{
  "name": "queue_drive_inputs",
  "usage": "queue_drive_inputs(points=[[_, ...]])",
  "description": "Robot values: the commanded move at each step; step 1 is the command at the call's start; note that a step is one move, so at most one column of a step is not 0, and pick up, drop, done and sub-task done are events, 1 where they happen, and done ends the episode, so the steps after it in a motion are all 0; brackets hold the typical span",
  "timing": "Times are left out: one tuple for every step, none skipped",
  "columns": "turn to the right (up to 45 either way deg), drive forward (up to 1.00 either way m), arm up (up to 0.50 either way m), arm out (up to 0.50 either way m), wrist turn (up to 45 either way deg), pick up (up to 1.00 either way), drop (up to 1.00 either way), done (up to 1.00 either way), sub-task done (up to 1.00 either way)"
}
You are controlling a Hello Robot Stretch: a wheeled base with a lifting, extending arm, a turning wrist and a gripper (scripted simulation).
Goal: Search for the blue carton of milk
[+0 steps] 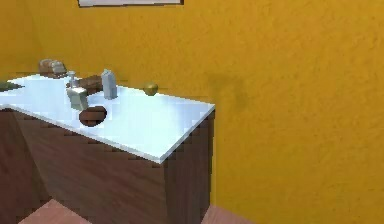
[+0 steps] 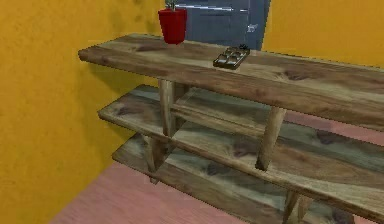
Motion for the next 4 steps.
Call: queue_drive_inputs(points=[[6.0,0.0,0.0,0.0,0.0,0.0,0.0,0.0,0.0],[0.0,0.35,0.0,0.0,0.0,0.0,0.0,0.0,0.0],[-36.0,0.0,0.0,0.0,0.0,0.0,0.0,0.0,0.0],[0.0,0.0,0.0,0.0,0.0,0.0,0.0,1.0,0.0]])
